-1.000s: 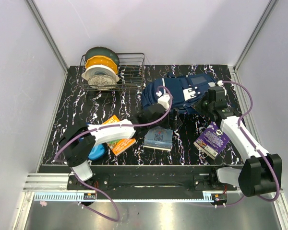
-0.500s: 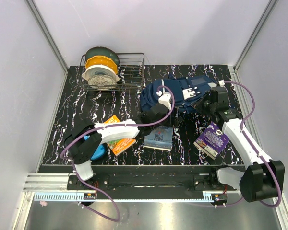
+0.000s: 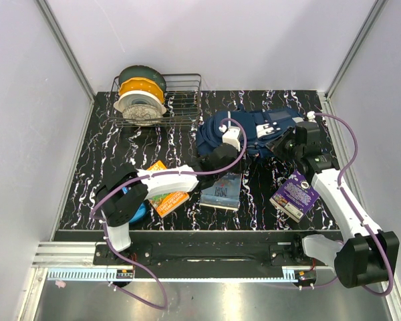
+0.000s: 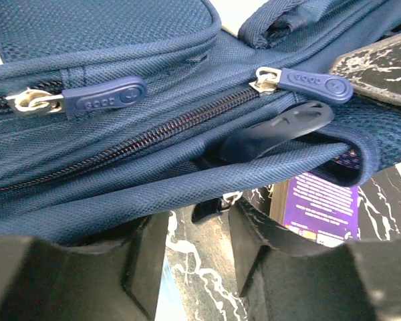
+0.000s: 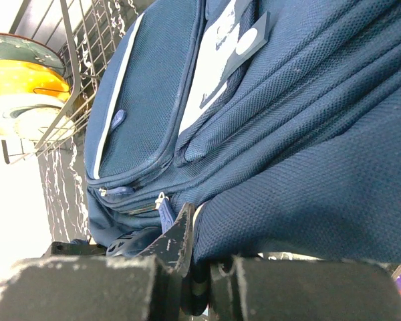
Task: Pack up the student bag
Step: Unzip the student bag at the center of the board.
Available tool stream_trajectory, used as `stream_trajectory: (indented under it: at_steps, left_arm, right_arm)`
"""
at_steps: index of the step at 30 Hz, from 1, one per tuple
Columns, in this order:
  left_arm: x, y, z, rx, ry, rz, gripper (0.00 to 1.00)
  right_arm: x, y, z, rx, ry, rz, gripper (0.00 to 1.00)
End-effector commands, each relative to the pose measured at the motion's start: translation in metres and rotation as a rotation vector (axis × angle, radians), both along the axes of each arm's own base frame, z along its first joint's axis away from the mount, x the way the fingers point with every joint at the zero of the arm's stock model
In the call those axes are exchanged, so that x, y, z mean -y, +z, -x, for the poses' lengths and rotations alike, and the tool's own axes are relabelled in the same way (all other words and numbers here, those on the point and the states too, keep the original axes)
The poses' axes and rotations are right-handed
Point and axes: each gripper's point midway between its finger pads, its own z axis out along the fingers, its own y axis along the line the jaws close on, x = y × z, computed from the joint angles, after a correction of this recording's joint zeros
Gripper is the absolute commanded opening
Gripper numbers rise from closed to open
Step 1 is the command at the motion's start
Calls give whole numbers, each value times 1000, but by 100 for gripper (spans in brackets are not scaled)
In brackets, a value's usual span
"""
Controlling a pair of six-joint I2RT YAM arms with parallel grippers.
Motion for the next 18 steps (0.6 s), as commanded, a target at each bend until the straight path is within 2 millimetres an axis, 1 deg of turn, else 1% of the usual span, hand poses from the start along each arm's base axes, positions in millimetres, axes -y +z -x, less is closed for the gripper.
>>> stream_trajectory:
  at_steps: [1, 3, 6, 8, 12, 15, 16, 18]
  left_arm:
    - [4, 42, -21, 96, 70, 89, 43]
    - [1, 44, -23, 102, 82, 85, 41]
    - [1, 50, -23, 118, 84, 100, 42]
    - [3, 58, -23, 134, 76, 125, 45]
    - [3, 67, -25, 159, 85, 164, 44]
    - [2, 72, -27, 181, 96, 184, 36]
    - [2, 72, -28, 185, 100, 187, 36]
    - [2, 74, -28, 195, 105, 198, 29]
  right_arm:
    - [-17, 47, 4, 125, 89, -63, 0]
    - [-17, 49, 5, 131, 92, -59, 0]
    - [-17, 49, 7, 131, 96, -56, 0]
    - [-17, 48, 8, 130, 96, -55, 0]
    - [-18, 47, 10, 128, 102, -57, 0]
    - [-18, 46, 11, 125, 108, -59, 0]
    - [-18, 46, 12, 125, 109, -60, 0]
    - [-19, 45, 13, 122, 119, -62, 0]
